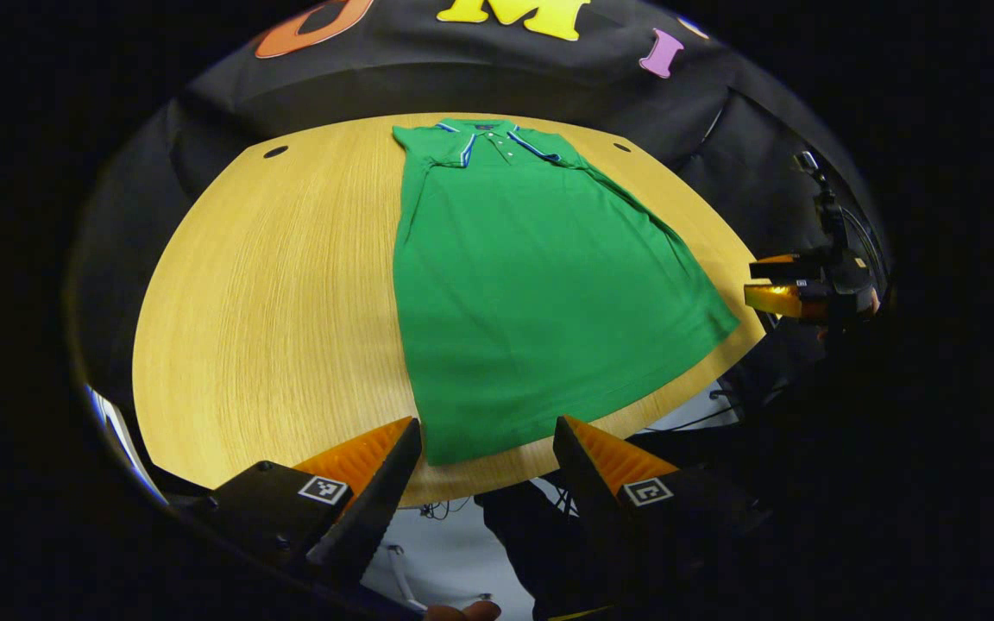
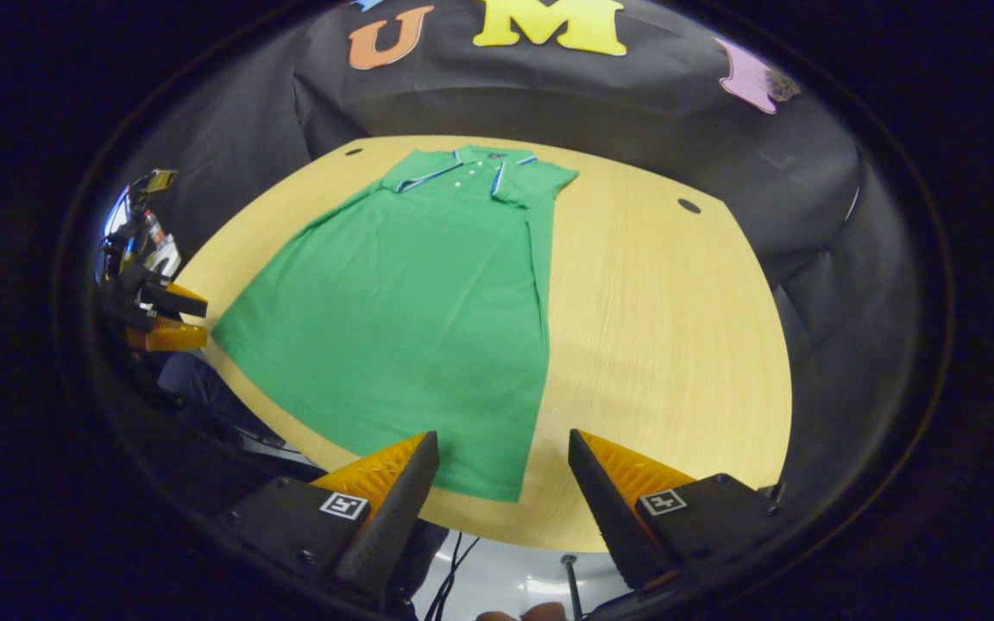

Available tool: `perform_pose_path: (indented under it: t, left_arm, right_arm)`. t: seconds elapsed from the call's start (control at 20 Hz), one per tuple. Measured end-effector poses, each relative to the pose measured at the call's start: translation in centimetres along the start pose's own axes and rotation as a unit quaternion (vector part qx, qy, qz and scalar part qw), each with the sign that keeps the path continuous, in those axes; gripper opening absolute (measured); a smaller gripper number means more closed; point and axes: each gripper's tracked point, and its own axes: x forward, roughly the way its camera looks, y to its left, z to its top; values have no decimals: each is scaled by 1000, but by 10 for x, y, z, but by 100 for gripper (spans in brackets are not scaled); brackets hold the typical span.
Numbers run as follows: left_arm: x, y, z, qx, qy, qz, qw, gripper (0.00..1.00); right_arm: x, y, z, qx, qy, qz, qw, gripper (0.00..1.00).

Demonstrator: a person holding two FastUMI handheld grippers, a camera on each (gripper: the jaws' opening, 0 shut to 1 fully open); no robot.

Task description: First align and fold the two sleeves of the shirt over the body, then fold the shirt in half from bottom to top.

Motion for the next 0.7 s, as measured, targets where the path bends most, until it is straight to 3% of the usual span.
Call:
perform_pose_path:
  t: [0.05, 0.15, 0.2, 0.25, 0.45, 0.5, 0.65, 0.7]
  left_arm:
    - [3, -1, -3, -6, 2, 1, 1000, 99]
    - [6, 0, -5, -5, -3, 9, 1000, 99]
    - [8, 2, -6, -4, -3, 14, 1000, 100]
    - [11, 4, -5, -5, -3, 19, 1000, 100]
    - [16, 9, -6, -5, -1, 38, 999, 99]
    - [17, 9, -6, -3, 1, 43, 999, 99]
    - [21, 11, -7, 23, 9, 61, 998, 98]
    - [20, 11, -7, 38, 13, 69, 997, 98]
  right_arm:
    - [3, 3, -5, -5, 6, 2, 1000, 93]
    - [7, 7, -11, -17, 13, 3, 1000, 98]
    - [10, 9, -13, -24, 17, 3, 1000, 93]
    - [14, 9, -13, -29, 18, 2, 999, 98]
    - [25, 8, -14, -32, 25, -6, 999, 98]
    - [28, 8, -16, -29, 27, -6, 999, 93]
    - [33, 9, -19, -21, 34, -4, 999, 93]
    - [34, 8, -19, -18, 36, -3, 999, 98]
